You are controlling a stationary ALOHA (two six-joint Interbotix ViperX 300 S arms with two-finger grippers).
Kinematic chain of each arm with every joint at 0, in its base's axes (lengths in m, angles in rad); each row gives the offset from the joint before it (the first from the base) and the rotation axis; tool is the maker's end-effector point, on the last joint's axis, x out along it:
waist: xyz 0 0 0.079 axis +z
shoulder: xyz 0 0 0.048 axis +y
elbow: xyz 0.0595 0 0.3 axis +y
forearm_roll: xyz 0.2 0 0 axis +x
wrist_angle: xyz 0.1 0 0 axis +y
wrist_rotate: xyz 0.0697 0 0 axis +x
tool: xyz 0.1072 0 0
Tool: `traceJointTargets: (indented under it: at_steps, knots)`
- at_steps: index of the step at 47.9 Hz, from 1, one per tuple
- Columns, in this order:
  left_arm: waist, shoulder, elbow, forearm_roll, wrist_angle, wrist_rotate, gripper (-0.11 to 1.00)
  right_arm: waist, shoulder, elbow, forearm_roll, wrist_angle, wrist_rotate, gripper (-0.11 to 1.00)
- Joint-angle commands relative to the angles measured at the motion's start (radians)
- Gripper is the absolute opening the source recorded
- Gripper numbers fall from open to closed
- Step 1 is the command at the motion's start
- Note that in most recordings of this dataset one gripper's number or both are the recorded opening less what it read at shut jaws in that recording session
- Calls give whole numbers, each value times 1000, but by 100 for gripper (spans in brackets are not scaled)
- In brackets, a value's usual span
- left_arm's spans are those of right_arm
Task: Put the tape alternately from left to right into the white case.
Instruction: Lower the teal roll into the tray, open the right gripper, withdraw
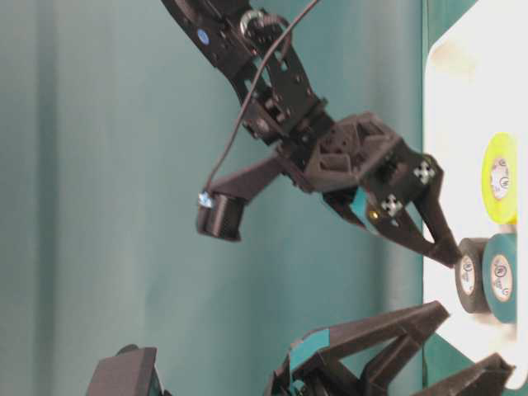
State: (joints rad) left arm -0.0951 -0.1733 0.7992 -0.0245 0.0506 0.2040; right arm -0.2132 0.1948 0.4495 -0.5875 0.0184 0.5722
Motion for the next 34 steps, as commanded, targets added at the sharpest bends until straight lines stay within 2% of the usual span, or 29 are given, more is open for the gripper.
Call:
traceJointTargets:
  at_steps: [1,34]
  knots:
    - [-5,-12,-12,-2,-6,0,81,9,-64,12,0,-5,2,73]
    - [-5,-14,-11,-3,-6,0,81,140,-239,213,-2,-11,3,73]
